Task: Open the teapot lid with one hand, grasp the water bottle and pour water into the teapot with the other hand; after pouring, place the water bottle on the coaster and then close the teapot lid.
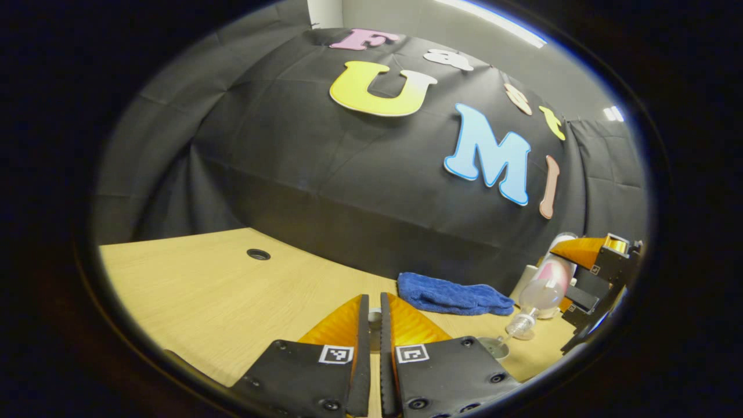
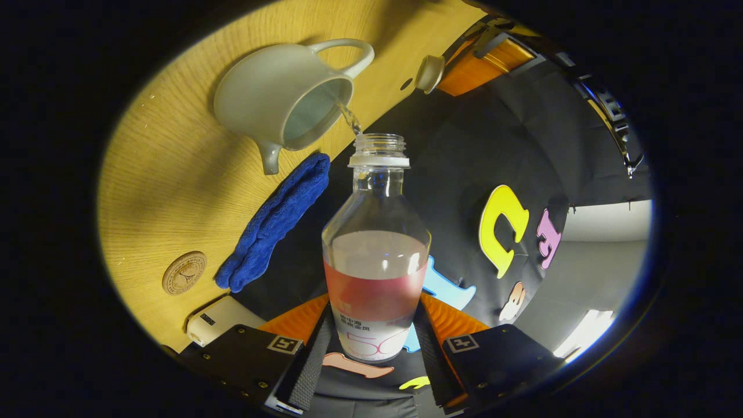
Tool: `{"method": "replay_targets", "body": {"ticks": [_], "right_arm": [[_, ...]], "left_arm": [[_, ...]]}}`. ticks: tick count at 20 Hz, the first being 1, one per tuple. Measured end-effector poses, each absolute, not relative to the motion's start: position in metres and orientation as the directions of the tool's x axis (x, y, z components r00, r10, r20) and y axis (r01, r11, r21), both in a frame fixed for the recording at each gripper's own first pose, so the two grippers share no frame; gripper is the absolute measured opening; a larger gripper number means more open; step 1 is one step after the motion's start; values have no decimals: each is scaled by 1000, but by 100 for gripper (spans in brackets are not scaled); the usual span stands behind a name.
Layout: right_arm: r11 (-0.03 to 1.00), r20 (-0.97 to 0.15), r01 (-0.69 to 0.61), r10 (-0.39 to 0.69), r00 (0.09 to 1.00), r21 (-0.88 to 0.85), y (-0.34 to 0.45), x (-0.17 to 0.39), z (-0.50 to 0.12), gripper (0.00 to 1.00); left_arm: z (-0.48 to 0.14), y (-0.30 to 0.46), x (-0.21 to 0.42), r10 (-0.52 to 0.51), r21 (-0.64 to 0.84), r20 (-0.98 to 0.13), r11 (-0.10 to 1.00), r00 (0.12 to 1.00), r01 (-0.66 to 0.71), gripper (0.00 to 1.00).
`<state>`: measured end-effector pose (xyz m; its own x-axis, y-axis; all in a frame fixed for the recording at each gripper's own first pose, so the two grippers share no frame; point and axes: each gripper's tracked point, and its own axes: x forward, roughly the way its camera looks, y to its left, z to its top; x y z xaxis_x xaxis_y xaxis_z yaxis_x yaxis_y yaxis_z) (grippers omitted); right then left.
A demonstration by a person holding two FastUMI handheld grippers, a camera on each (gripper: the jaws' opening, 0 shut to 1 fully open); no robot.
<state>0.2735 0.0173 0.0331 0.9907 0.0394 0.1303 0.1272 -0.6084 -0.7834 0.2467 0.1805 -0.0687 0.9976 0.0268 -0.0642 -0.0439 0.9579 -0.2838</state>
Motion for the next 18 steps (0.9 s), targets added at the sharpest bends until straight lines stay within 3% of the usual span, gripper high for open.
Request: {"method": "replay_targets", "body": {"ticks": [18], "right_arm": [[-655, 141, 154, 72, 987, -740, 19, 270, 32, 75]], "left_arm": [[-69, 182, 247, 28, -289, -62, 956, 998, -44, 16]]}}
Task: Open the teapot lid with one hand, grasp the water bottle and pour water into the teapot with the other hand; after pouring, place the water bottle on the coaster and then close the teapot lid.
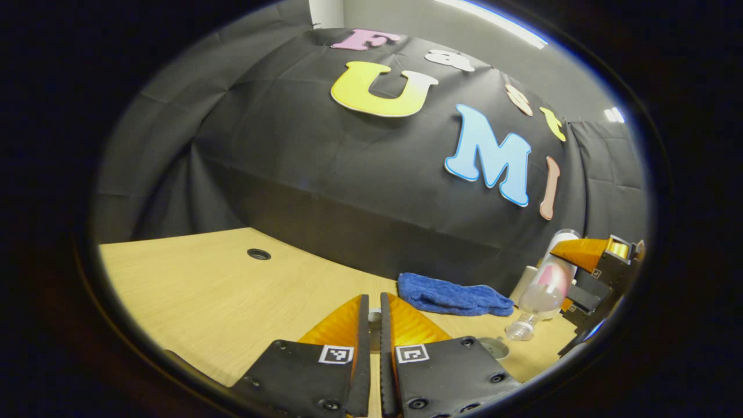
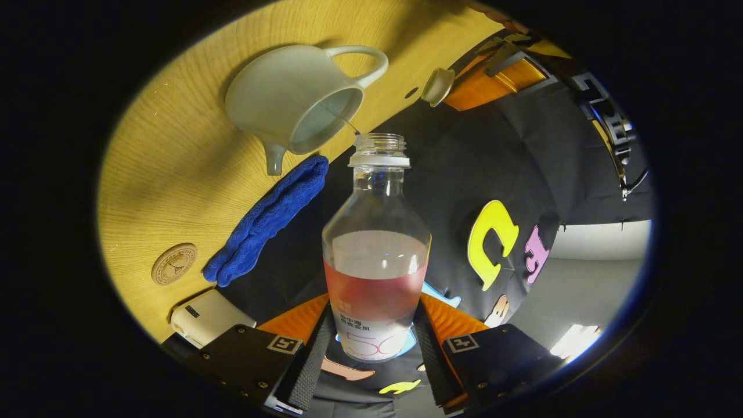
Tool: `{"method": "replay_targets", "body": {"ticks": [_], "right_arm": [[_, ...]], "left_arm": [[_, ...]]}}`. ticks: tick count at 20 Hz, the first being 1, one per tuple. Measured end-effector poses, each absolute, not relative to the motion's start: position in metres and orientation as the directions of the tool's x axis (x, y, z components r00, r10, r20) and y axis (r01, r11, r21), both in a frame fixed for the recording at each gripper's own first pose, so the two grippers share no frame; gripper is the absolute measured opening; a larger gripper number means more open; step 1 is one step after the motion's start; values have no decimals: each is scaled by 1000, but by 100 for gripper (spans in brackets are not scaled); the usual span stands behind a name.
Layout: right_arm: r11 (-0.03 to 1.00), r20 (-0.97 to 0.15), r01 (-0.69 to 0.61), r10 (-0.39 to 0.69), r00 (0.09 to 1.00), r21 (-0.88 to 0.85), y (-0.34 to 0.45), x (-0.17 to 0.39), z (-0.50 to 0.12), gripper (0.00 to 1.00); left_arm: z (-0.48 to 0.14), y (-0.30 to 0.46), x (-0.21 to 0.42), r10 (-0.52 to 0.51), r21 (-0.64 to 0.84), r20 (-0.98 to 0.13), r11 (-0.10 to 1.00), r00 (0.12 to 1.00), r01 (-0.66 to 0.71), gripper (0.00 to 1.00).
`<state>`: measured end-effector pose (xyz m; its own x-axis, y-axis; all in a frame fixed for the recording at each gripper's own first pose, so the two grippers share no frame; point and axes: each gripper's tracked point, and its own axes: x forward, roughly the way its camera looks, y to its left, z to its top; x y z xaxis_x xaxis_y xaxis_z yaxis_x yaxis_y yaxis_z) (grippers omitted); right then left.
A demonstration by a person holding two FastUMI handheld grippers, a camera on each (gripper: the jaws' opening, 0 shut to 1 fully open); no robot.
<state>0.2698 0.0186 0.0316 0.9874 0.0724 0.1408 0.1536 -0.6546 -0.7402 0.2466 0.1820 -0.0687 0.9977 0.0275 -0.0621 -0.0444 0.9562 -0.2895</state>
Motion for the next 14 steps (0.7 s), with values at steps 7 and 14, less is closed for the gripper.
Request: {"method": "replay_targets", "body": {"ticks": [7, 14], "right_arm": [[-461, 12, -5, -34, 999, -887, -4, 274, 6, 75], [-93, -151, -162, -116, 982, -982, -23, 272, -22, 75]], "left_arm": [[-69, 181, 246, 26, -290, -63, 956, 998, -43, 16], [-69, 180, 247, 23, -294, -61, 955, 998, -40, 16]]}}
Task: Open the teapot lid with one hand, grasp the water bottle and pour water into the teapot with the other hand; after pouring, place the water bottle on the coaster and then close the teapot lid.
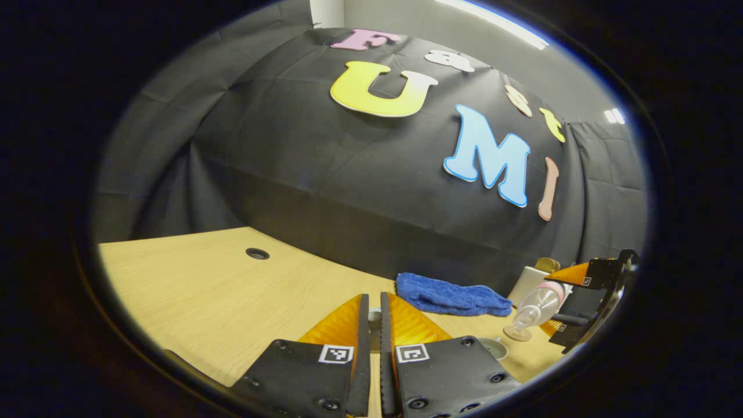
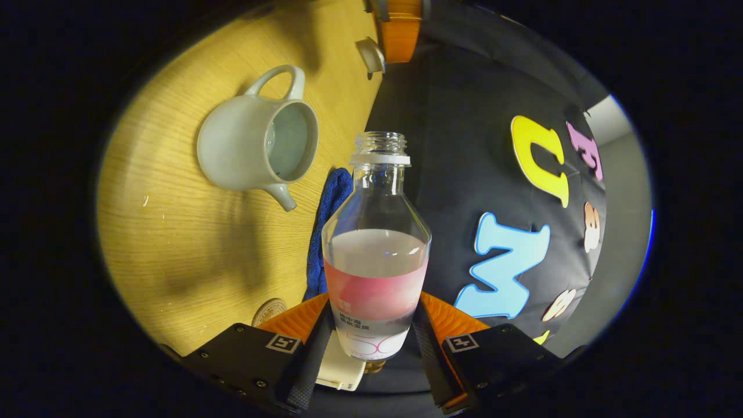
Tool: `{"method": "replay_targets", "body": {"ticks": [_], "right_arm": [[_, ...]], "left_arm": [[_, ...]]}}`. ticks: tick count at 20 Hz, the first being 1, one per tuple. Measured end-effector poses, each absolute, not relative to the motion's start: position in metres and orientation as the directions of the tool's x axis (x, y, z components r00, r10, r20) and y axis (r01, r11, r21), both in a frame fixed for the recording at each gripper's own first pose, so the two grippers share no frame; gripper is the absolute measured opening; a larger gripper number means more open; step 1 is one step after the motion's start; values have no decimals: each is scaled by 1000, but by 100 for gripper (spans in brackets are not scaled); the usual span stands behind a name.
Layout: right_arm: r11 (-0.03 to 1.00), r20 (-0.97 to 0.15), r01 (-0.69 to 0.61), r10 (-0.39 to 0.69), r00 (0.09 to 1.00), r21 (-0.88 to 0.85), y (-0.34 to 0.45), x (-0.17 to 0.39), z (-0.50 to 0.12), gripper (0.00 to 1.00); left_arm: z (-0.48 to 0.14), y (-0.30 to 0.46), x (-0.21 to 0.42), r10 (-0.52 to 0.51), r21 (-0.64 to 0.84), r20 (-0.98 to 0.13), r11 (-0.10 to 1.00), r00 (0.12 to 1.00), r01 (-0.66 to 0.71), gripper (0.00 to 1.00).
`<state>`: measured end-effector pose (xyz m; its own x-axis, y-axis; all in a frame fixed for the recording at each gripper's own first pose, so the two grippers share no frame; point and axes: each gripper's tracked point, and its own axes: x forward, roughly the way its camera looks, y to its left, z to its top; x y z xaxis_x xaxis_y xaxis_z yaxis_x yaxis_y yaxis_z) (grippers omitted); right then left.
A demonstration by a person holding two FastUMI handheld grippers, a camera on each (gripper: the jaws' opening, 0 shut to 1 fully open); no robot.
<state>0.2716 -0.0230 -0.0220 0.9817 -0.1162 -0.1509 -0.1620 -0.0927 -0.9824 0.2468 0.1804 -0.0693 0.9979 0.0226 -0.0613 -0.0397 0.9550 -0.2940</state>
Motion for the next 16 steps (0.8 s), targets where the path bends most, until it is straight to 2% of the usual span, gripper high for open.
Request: {"method": "replay_targets", "body": {"ticks": [3, 9, 12, 13, 16], "right_arm": [[16, -183, -182, -141, 973, -983, -33, 270, -21, 76], [337, -296, -223, -182, 938, -915, -55, 270, -36, 76], [519, -367, -233, -170, 915, -822, -64, 267, -50, 76], [585, -384, -229, -155, 910, -778, -66, 266, -53, 76], [756, -402, -177, -123, 907, -630, -75, 271, -55, 76]], "left_arm": [[-69, 180, 248, 22, -290, -63, 956, 998, -39, 16], [-69, 175, 246, 14, -277, -61, 960, 998, -30, 16], [-67, 173, 247, 9, -269, -59, 963, 998, -24, 16], [-68, 172, 246, 8, -265, -58, 964, 998, -23, 13], [-67, 171, 247, 7, -259, -57, 966, 998, -21, 13]]}}
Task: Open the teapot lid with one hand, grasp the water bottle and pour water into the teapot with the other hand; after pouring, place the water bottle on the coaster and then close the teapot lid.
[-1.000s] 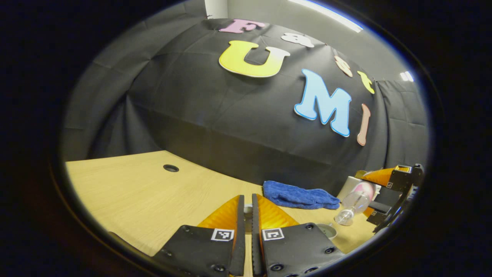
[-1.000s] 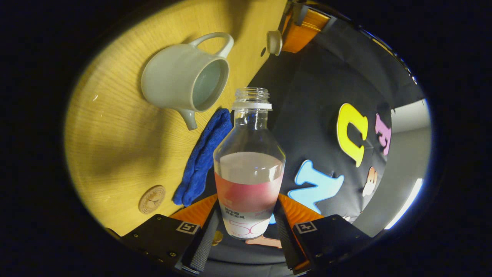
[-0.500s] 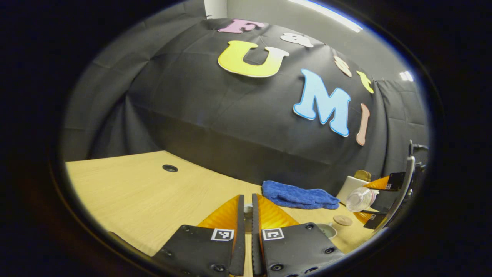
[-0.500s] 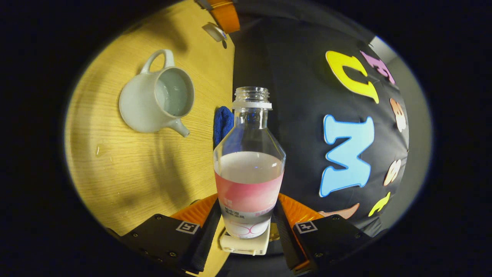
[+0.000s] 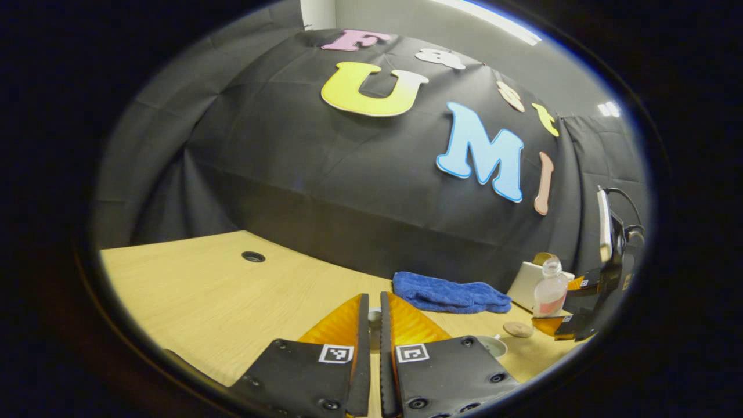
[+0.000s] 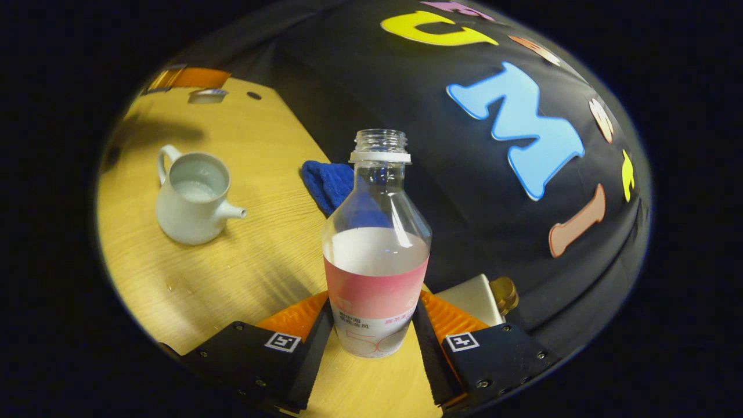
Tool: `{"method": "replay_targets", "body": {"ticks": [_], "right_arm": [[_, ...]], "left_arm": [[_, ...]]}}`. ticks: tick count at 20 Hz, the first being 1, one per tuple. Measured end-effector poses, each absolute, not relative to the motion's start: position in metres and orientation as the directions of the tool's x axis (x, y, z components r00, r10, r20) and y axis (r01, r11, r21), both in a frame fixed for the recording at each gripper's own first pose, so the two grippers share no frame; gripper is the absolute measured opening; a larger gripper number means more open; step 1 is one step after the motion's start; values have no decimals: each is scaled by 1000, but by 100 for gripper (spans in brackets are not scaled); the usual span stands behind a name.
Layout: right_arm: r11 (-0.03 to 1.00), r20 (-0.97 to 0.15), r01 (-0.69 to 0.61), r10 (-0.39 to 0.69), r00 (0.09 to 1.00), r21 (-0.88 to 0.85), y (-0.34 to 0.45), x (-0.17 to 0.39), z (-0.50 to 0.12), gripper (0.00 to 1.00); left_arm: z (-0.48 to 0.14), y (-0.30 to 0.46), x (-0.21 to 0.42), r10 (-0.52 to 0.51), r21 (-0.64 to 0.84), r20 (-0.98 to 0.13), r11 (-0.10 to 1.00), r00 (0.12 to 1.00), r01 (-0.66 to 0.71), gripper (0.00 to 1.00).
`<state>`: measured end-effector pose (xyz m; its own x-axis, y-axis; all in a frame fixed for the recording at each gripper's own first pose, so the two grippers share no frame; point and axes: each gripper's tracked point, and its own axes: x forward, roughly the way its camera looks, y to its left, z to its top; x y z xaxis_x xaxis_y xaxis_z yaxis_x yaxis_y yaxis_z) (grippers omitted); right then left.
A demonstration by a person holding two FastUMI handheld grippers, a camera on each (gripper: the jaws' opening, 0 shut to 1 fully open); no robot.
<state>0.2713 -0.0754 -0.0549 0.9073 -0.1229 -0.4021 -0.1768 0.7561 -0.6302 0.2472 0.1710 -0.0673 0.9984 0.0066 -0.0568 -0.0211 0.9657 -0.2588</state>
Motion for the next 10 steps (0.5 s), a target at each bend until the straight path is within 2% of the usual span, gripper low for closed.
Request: {"method": "replay_targets", "body": {"ticks": [4, 7, 8, 10], "right_arm": [[894, -411, -98, -102, 906, -437, -92, 275, -54, 76], [956, -401, -56, -67, 914, -288, -99, 281, -55, 76], [972, -405, -50, -48, 913, -229, -99, 282, -57, 76], [988, -403, -35, -28, 915, -148, -98, 287, -62, 76]], "left_arm": [[-67, 169, 247, 3, -257, -54, 966, 999, -17, 13], [-67, 169, 248, 0, -254, -53, 967, 999, -14, 13], [-67, 168, 248, -1, -254, -53, 967, 999, -13, 16], [-66, 169, 248, -2, -253, -53, 967, 999, -12, 13]]}}
